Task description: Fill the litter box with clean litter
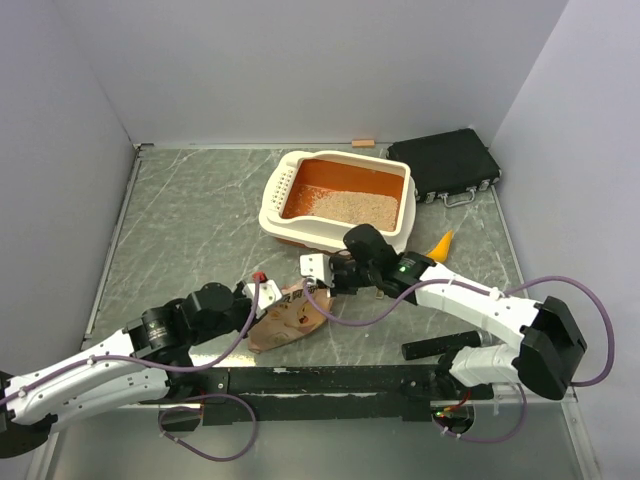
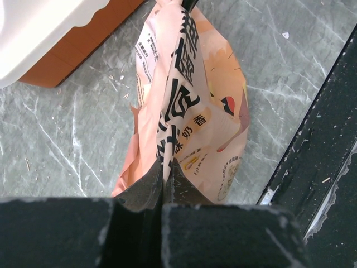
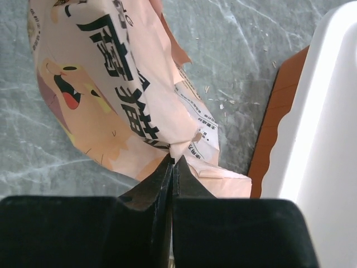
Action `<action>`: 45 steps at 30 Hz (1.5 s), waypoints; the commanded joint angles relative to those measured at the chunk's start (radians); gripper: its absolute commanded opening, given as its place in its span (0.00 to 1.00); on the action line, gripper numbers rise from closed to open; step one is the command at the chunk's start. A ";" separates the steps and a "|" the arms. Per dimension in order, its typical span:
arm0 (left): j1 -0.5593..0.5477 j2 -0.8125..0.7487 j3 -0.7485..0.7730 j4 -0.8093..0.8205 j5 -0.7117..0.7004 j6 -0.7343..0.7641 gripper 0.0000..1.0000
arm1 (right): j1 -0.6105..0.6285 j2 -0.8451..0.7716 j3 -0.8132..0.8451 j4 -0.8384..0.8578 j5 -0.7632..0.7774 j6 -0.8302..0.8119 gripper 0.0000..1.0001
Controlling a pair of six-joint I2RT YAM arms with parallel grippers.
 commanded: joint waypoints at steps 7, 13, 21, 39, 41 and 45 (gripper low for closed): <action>0.005 -0.011 0.107 0.143 -0.305 0.106 0.01 | -0.160 -0.280 0.095 -0.323 0.065 0.078 0.00; 0.074 0.009 0.095 0.161 -0.235 0.210 0.01 | -0.159 -0.322 -0.005 -0.372 0.100 0.154 0.00; 0.176 -0.001 -0.045 0.206 -0.054 0.132 0.01 | -0.097 -0.271 -0.056 -0.382 0.160 0.213 0.00; 0.174 -0.018 -0.071 0.207 0.041 0.118 0.01 | -0.047 -0.299 0.039 -0.227 -0.041 0.131 1.00; 0.176 -0.020 -0.071 0.207 0.047 0.118 0.01 | -0.009 -0.245 0.062 -0.214 -0.038 0.112 1.00; 0.174 -0.018 -0.068 0.207 0.050 0.118 0.01 | 0.022 -0.149 0.137 -0.191 -0.049 0.089 1.00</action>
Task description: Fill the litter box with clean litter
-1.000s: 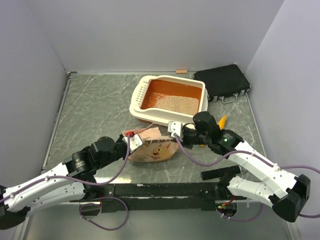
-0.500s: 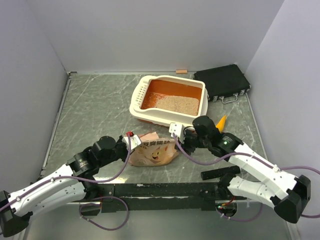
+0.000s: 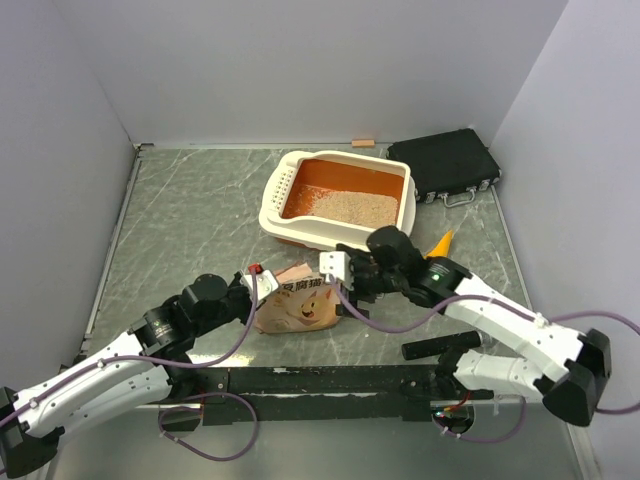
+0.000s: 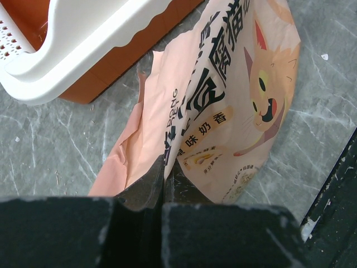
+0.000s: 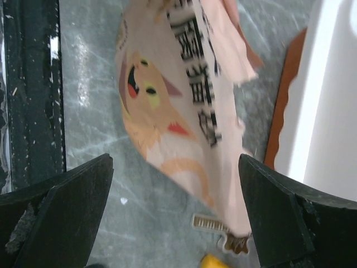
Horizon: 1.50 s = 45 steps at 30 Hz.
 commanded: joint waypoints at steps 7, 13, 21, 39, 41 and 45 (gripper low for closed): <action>0.010 -0.040 0.004 0.040 -0.022 0.001 0.01 | 0.037 0.210 0.156 0.056 -0.076 -0.075 0.99; 0.012 -0.069 0.001 0.043 -0.021 0.004 0.01 | 0.031 0.274 0.116 0.086 -0.148 -0.060 0.61; 0.010 -0.059 0.024 0.068 0.027 0.030 0.01 | 0.035 0.275 0.055 0.090 -0.144 -0.028 0.00; 0.010 0.259 0.251 -0.030 0.425 0.091 0.47 | 0.028 0.196 -0.004 0.099 -0.140 -0.015 0.00; 0.010 0.271 0.248 -0.044 0.449 0.094 0.48 | 0.026 0.198 -0.002 0.098 -0.145 -0.014 0.00; 0.010 0.311 0.220 -0.067 0.467 0.093 0.48 | 0.023 0.199 0.001 0.093 -0.145 -0.014 0.00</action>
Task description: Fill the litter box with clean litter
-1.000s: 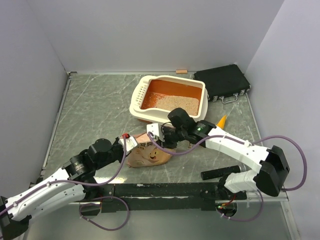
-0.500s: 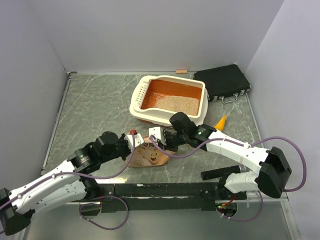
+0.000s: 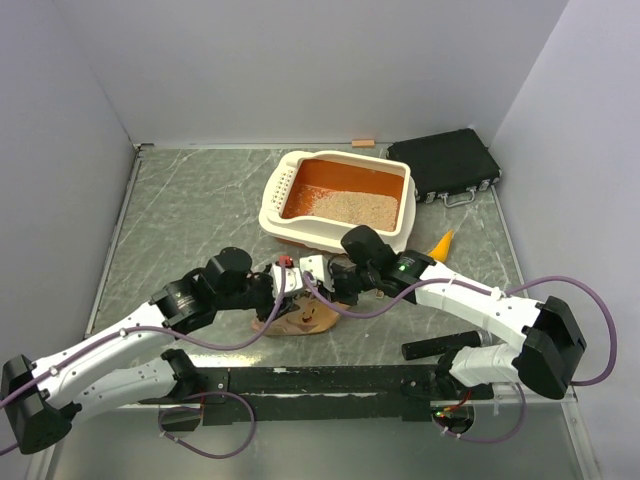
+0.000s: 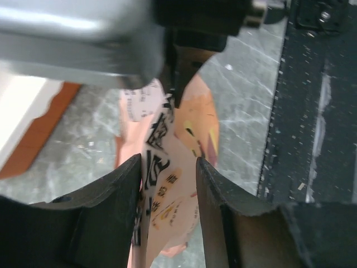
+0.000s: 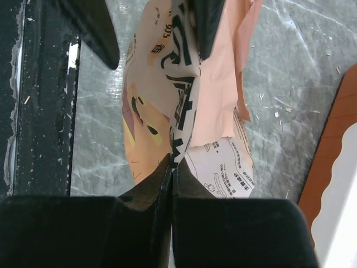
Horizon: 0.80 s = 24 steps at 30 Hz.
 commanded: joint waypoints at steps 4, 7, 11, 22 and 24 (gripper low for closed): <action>-0.006 0.044 -0.038 0.019 0.055 -0.011 0.39 | -0.007 -0.034 -0.005 -0.020 -0.026 0.013 0.00; -0.006 0.052 -0.041 -0.002 -0.052 -0.012 0.01 | -0.025 -0.054 -0.011 -0.035 -0.021 0.019 0.00; 0.011 -0.011 -0.058 -0.001 -0.151 -0.013 0.01 | -0.076 -0.123 -0.022 -0.077 -0.007 0.039 0.00; 0.068 -0.108 -0.115 0.051 -0.089 -0.031 0.01 | -0.121 -0.180 -0.039 -0.086 -0.050 0.091 0.08; 0.068 -0.080 -0.098 0.045 -0.080 -0.026 0.01 | -0.122 -0.192 -0.047 -0.048 -0.046 0.109 0.36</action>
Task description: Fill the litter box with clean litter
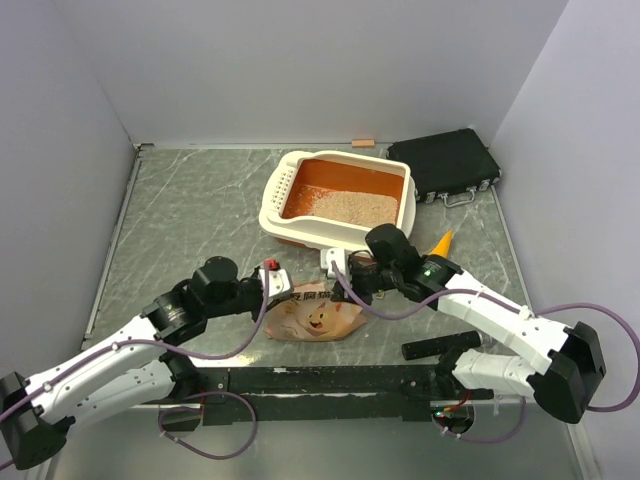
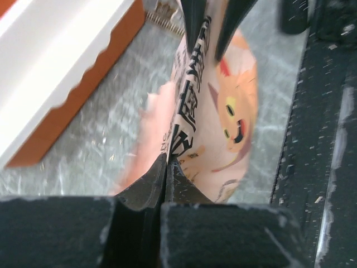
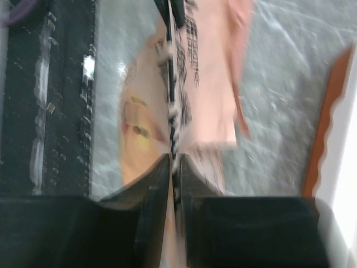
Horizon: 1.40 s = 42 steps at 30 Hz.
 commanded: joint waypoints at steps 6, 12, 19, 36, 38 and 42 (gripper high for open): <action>0.034 0.031 0.008 -0.041 -0.050 -0.016 0.01 | -0.061 -0.072 0.040 0.026 0.258 0.156 1.00; 0.034 -0.010 0.022 -0.058 -0.079 -0.015 0.01 | -0.141 -0.163 0.065 0.074 0.851 0.662 1.00; 0.032 -0.040 0.039 -0.070 -0.136 -0.010 0.01 | -0.341 -0.176 0.042 -0.122 0.848 0.961 1.00; 0.029 -0.093 0.033 -0.050 -0.178 -0.013 0.01 | -0.529 -0.175 -0.361 0.273 0.335 1.204 0.67; 0.031 -0.099 0.029 -0.050 -0.179 -0.018 0.01 | -0.529 -0.143 -0.380 0.306 0.343 1.223 0.64; 0.029 -0.101 0.023 -0.043 -0.172 -0.020 0.01 | -0.529 -0.124 -0.404 0.326 0.406 1.239 0.64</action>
